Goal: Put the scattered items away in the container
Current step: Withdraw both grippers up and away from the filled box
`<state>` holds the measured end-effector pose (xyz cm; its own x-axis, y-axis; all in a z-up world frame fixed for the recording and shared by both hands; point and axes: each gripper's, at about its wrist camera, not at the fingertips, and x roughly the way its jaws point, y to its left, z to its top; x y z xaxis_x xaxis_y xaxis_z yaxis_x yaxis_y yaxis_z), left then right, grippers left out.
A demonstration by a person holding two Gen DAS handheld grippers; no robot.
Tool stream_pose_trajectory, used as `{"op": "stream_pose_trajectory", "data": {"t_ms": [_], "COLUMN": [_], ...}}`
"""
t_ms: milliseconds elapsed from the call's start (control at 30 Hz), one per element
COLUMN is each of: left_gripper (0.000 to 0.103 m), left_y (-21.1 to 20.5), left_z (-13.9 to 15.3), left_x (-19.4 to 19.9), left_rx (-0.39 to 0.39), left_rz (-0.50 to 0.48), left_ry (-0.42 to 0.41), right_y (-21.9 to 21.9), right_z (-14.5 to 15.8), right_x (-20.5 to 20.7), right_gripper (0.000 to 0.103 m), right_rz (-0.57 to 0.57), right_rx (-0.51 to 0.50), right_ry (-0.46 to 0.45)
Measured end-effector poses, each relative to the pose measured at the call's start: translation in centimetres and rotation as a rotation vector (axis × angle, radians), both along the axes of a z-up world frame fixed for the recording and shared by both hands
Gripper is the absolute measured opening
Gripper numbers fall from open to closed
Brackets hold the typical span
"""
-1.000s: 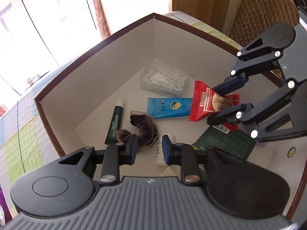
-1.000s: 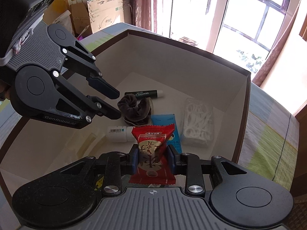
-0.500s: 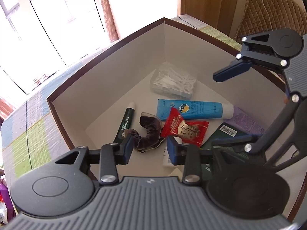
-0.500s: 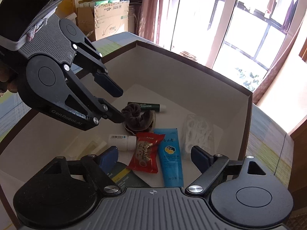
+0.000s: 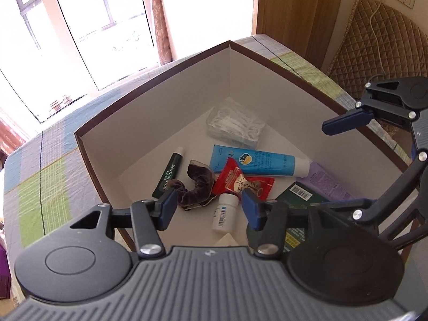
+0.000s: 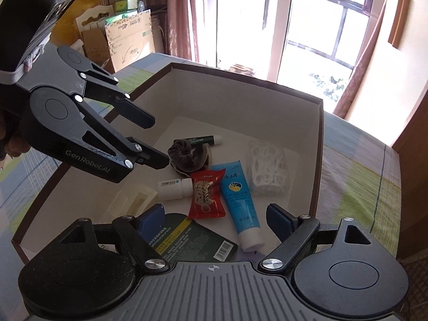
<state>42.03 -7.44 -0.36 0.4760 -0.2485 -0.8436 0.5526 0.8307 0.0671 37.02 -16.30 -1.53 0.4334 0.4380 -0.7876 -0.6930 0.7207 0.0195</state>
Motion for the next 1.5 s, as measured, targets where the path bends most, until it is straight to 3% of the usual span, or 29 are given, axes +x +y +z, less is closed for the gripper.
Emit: {"op": "stream_pose_trajectory", "data": {"t_ms": [500, 633, 1067, 1500], "left_gripper": [0.065, 0.076, 0.081, 0.085], "left_y": [-0.3, -0.2, 0.0, -0.2], "left_z": [2.8, 3.5, 5.4, 6.8], "left_x": [-3.3, -4.4, -8.2, -13.0], "left_rx": [0.0, -0.004, -0.044, -0.061], "left_rz": [0.099, 0.131, 0.192, 0.223], "left_ry": [-0.042, -0.058, -0.07, -0.121], "right_y": [-1.3, -1.7, -3.1, -3.8], "right_z": [1.5, 1.7, 2.7, 3.6], "right_x": [-2.2, -2.9, -5.3, -9.6], "right_gripper": [0.089, 0.089, 0.089, 0.09], "right_rz": [-0.159, -0.192, -0.308, -0.342], "right_rx": [0.041, 0.063, 0.122, 0.13], "right_ry": [0.003, 0.02, 0.061, 0.053]}}
